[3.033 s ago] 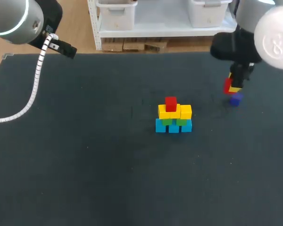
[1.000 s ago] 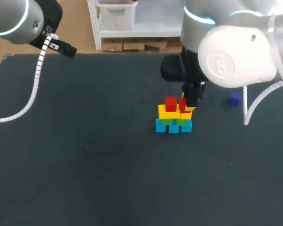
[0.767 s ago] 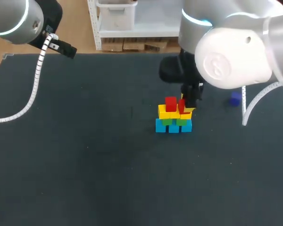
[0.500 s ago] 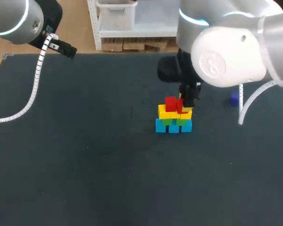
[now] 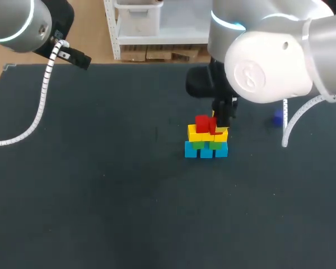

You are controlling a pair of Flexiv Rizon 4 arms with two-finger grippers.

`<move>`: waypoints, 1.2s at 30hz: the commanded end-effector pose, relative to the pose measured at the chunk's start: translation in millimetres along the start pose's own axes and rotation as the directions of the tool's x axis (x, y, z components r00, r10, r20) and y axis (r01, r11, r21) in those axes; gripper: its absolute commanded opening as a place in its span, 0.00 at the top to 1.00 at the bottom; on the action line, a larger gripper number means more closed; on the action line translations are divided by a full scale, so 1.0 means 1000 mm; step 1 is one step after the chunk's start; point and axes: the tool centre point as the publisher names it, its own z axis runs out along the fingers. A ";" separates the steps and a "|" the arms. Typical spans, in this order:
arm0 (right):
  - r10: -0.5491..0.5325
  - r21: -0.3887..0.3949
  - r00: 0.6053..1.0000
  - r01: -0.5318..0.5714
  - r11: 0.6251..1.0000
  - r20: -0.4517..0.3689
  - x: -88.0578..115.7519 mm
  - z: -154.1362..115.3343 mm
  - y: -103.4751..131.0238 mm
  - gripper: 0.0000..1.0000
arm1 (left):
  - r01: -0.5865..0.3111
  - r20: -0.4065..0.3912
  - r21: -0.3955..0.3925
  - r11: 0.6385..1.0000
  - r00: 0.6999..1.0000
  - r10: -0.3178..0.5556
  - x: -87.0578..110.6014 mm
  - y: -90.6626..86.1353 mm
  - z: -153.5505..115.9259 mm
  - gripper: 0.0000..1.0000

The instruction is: Place the blue cubes, place green cubes on the blue cubes, place the yellow cubes on the green cubes, then place the red cubes on the yellow cubes, and place purple cube on the red cubes.

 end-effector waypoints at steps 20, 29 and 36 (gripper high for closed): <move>0.003 0.004 1.000 -0.003 1.000 0.008 0.000 0.003 -0.002 0.00 | -0.001 0.001 0.004 1.000 1.000 0.001 0.000 0.001 0.000 0.00; -0.001 0.011 1.000 0.001 1.000 0.023 -0.002 0.002 -0.003 0.33 | -0.001 0.001 0.004 1.000 1.000 0.001 0.000 0.001 0.000 0.00; -0.006 0.009 1.000 0.006 1.000 0.016 -0.002 0.004 -0.002 0.52 | -0.001 0.001 0.004 1.000 1.000 0.001 0.000 0.001 0.000 0.00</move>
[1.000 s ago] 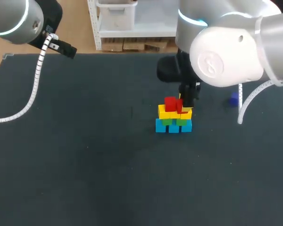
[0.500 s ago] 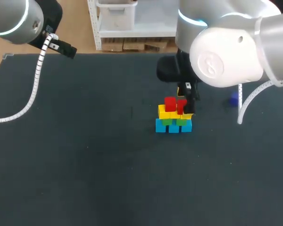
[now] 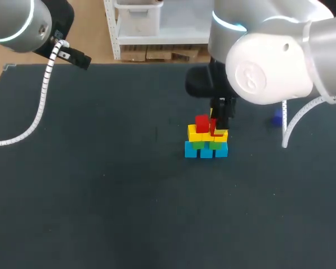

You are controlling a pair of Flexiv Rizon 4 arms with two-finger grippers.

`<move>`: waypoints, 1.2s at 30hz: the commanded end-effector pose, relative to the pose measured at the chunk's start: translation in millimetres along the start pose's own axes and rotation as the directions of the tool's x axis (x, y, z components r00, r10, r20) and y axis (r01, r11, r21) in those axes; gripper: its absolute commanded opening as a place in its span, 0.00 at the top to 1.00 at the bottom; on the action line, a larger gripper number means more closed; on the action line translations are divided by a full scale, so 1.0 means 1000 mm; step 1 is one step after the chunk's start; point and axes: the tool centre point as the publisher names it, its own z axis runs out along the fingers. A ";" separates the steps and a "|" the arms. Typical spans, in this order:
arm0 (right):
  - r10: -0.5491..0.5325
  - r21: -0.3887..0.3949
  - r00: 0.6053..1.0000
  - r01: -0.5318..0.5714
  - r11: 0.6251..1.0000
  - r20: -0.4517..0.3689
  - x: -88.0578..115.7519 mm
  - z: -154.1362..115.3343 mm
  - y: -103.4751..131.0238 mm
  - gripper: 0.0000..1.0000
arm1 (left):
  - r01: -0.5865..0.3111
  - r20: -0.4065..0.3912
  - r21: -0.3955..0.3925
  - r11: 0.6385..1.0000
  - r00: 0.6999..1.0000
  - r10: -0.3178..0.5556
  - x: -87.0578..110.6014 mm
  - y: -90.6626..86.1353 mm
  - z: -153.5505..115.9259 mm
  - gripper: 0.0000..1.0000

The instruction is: Place the blue cubes, place green cubes on the blue cubes, place the yellow cubes on the green cubes, then place the red cubes on the yellow cubes, and place purple cube on the red cubes.

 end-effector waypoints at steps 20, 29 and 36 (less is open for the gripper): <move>-0.021 0.001 1.000 0.021 1.000 0.005 -0.003 0.001 -0.001 0.69 | -0.001 0.001 0.004 1.000 1.000 0.001 0.000 0.001 0.000 0.00; -0.031 0.005 1.000 0.031 0.999 0.002 -0.004 0.001 -0.001 0.75 | -0.001 0.001 0.004 1.000 1.000 0.001 0.000 0.001 0.000 0.00; -0.025 0.009 1.000 0.025 1.000 0.004 -0.004 0.001 -0.004 0.76 | -0.001 0.001 0.004 1.000 1.000 0.001 0.000 0.001 0.000 0.00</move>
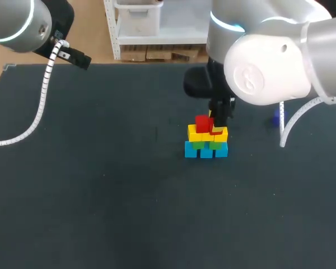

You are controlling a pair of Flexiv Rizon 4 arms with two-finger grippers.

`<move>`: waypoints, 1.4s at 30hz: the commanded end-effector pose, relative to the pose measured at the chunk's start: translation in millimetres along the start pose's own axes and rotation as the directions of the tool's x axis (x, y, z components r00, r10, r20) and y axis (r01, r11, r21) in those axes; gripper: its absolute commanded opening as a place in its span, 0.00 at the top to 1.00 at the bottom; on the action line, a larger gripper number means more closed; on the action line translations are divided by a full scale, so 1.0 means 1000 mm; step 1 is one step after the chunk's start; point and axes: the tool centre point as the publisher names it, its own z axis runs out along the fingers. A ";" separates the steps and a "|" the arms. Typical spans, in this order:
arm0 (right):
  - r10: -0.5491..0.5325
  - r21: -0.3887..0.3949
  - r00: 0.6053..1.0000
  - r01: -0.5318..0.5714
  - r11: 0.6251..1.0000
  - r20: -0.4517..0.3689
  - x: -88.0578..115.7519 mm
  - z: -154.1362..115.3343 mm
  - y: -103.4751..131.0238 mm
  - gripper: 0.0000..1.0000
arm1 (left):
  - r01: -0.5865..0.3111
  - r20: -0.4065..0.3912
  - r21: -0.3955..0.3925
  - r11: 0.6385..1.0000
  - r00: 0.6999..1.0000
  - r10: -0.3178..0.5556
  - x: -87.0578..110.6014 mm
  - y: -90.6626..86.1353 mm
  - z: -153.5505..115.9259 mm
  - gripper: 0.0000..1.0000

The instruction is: Place the blue cubes, place green cubes on the blue cubes, place the yellow cubes on the green cubes, then place the red cubes on the yellow cubes, and place purple cube on the red cubes.

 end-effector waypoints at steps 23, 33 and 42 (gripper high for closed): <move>0.009 0.003 1.000 -0.009 1.000 -0.007 0.002 0.004 -0.008 0.62 | -0.001 0.001 0.004 1.000 1.000 0.001 0.000 0.001 0.000 0.00; 0.018 0.005 1.000 -0.018 1.000 0.008 0.003 0.003 -0.008 0.00 | -0.001 0.001 0.004 1.000 1.000 0.001 0.000 0.001 0.000 0.00; 0.083 0.058 0.996 -0.085 0.995 0.037 0.018 -0.017 -0.016 0.00 | -0.001 0.001 0.004 1.000 1.000 0.001 0.000 0.001 0.000 0.00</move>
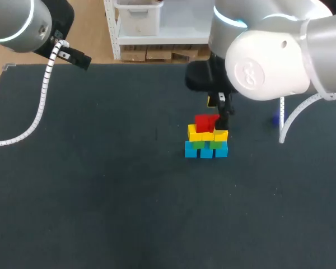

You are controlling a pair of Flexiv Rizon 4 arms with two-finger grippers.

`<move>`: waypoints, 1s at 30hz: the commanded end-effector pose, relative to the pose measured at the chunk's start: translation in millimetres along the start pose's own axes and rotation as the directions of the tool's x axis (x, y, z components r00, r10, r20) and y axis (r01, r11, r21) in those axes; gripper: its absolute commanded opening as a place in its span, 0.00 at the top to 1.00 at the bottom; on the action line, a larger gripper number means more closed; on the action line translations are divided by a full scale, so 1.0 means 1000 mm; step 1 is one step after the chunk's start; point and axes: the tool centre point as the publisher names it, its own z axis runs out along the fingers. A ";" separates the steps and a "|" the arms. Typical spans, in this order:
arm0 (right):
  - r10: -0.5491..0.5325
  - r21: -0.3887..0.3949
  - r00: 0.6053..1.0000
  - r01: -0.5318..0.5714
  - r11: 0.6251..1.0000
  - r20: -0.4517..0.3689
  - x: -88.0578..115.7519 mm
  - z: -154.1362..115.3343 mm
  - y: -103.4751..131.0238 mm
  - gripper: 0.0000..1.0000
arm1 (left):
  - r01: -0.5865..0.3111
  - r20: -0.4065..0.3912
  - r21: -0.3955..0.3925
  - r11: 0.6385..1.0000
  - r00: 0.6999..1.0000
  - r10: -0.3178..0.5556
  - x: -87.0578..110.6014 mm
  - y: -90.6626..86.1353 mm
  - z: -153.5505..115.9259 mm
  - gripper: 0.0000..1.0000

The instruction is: Place the blue cubes, place green cubes on the blue cubes, place the yellow cubes on the green cubes, then place the red cubes on the yellow cubes, and place purple cube on the red cubes.

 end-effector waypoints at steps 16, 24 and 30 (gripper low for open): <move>0.312 0.081 0.950 -0.312 0.947 0.013 0.086 -0.030 -0.022 0.00 | -0.001 0.001 0.004 1.000 1.000 0.001 0.000 0.001 0.000 0.00; 0.412 0.071 0.911 -0.411 0.909 0.002 0.116 -0.021 -0.019 0.00 | -0.001 0.001 0.004 1.000 1.000 0.001 0.000 0.001 0.000 0.00; 0.461 0.087 0.887 -0.457 0.885 -0.034 0.140 -0.019 -0.017 0.00 | -0.001 0.001 0.004 1.000 1.000 0.001 0.000 0.001 0.000 0.00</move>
